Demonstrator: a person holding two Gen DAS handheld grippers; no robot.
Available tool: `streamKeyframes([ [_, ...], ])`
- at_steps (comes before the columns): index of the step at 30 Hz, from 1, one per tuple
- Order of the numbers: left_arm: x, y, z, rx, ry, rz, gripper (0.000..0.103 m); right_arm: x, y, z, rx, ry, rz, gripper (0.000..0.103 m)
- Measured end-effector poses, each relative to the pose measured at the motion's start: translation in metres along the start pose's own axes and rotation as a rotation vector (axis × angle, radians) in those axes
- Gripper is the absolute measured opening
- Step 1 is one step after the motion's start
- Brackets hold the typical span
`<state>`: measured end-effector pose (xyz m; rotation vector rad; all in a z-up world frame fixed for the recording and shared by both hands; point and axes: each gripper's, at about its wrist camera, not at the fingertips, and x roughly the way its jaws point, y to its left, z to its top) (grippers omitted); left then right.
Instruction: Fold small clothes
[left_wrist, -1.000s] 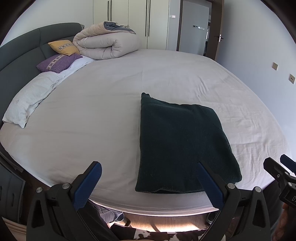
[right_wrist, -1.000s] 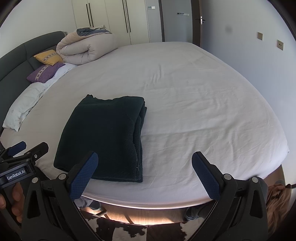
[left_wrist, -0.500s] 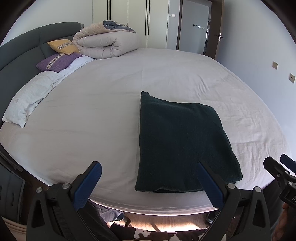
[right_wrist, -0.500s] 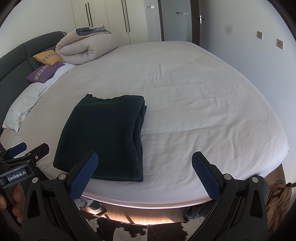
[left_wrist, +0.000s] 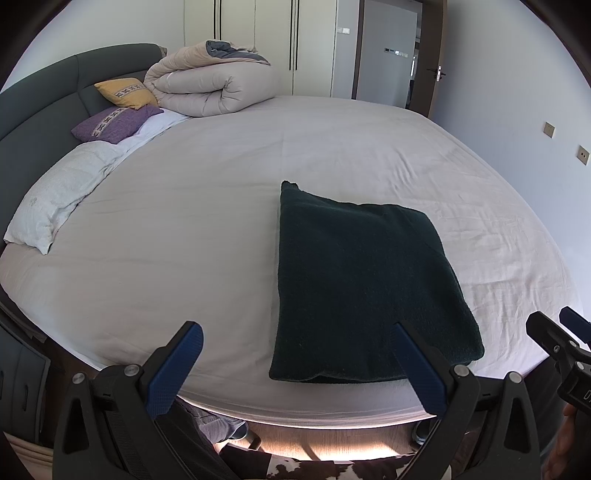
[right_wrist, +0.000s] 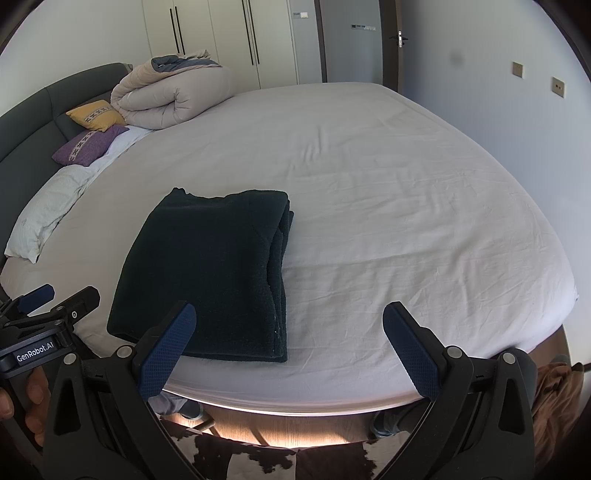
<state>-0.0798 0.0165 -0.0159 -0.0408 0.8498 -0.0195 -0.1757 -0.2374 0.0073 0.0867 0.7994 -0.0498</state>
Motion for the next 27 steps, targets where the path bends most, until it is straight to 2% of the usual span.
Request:
streamKeyframes([
  [27,0.0012,0.0017,-0.0012,0.004,0.002,0.003,0.103,0.0004,0.0021,-0.0014,0.006,-0.001,-0.004,0.103],
])
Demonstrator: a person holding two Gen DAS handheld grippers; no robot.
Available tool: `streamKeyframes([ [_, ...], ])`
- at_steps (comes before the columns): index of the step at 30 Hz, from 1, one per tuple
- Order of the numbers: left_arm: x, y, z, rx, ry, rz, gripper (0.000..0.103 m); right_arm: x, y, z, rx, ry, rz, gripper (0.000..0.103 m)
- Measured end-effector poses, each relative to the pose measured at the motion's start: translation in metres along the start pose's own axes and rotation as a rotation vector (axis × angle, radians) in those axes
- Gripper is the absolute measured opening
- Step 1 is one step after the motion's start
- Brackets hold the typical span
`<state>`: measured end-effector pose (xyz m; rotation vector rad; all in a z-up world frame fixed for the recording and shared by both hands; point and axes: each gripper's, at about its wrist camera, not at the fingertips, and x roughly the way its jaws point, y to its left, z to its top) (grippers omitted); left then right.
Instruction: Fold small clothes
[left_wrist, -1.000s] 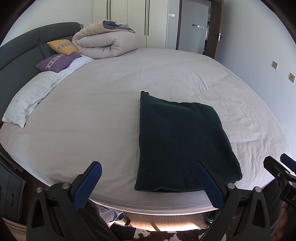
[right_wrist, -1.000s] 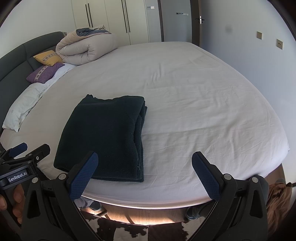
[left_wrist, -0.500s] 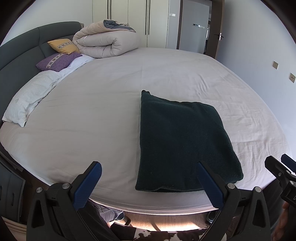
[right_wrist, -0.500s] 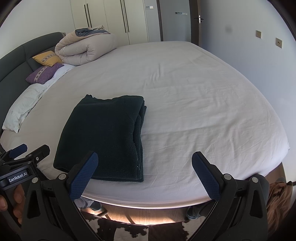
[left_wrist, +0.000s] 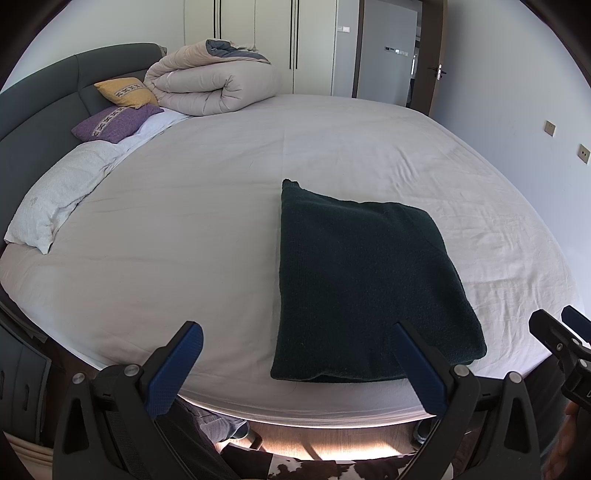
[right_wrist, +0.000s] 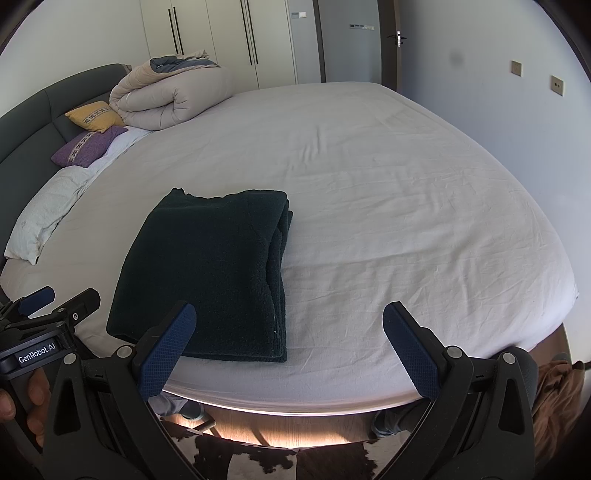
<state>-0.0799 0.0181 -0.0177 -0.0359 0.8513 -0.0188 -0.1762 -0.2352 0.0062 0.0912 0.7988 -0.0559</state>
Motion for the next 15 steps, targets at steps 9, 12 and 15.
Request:
streamKeyframes([
  [9,0.0007,0.0002,-0.0006,-0.001,0.003,0.001,0.103,-0.0003,0.0005,-0.0002,0.001,0.001,0.000,0.103],
  [12,0.0012,0.0009,-0.0008,0.000,0.003,0.002,0.103,-0.0006,0.0020,-0.0012,0.001,0.002,0.001,0.103],
  [15,0.0013,0.0008,-0.0008,0.000,0.004,0.001,0.103,-0.0007,0.0024,-0.0016,0.002,0.002,0.001,0.103],
])
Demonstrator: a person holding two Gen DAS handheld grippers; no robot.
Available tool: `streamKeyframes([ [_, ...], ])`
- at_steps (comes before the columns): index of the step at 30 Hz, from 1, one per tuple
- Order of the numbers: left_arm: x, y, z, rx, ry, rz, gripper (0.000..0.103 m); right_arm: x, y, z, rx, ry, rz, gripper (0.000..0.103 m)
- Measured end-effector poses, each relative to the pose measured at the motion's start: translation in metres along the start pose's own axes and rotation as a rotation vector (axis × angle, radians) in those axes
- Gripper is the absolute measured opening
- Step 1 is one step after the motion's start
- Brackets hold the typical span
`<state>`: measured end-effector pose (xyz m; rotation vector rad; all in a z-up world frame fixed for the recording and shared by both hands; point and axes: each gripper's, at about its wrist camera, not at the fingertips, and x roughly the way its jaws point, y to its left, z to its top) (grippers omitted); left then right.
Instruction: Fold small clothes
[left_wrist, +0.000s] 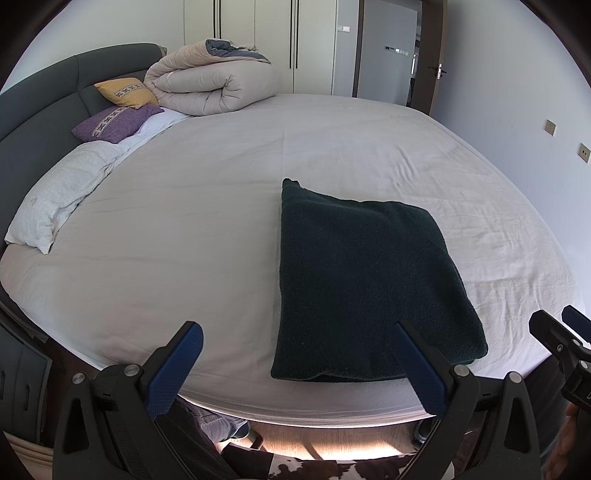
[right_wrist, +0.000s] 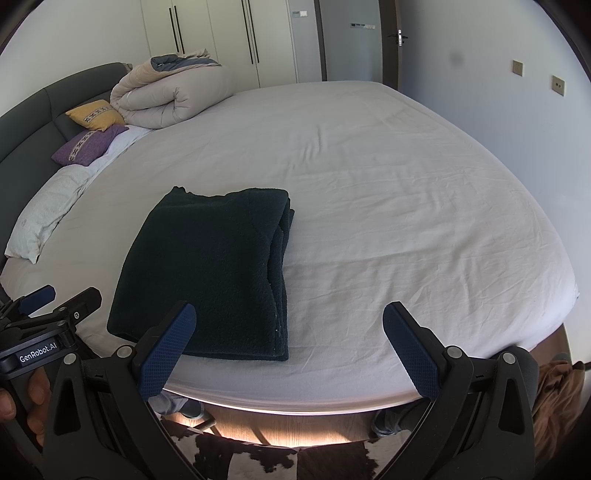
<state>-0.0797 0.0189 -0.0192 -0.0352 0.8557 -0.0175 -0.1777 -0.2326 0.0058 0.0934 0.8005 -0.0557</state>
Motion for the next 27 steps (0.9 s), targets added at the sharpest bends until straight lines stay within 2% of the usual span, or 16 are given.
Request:
streamKeyframes([
  [27,0.0026,0.0014,-0.0007,0.002,0.010,0.001,0.103,0.0003,-0.0005,0.0003,0.001,0.001,0.000,0.103],
])
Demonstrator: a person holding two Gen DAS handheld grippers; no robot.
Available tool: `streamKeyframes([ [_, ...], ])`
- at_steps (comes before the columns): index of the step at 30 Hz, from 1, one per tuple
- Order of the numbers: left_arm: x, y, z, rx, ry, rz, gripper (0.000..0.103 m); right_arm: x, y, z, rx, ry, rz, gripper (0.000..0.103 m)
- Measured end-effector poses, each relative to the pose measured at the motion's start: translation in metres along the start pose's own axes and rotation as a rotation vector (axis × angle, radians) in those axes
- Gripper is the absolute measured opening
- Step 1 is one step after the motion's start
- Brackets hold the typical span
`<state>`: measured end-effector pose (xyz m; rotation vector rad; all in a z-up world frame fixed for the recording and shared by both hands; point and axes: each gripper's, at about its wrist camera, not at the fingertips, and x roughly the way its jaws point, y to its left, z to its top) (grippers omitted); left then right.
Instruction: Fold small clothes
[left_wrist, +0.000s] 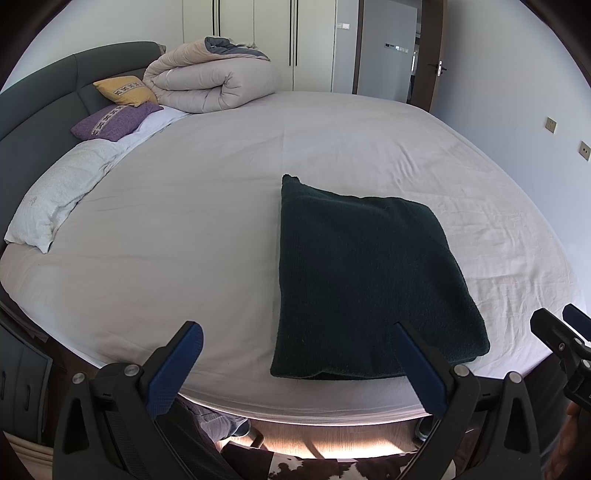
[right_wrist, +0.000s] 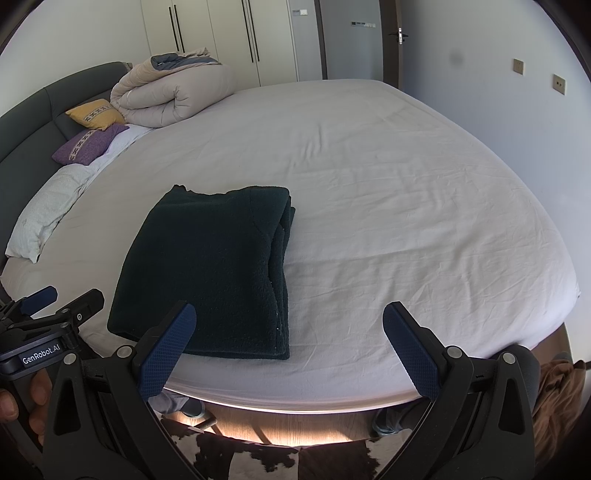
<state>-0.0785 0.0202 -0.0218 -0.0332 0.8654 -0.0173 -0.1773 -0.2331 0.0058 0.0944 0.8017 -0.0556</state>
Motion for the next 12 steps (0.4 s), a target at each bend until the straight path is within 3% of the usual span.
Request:
streamKeyframes([
  [12,0.0018,0.0016,-0.0010,0.014,-0.001,0.006,0.103,0.0008,0.0016,-0.0029,-0.004,0.007,0.006,0.103],
])
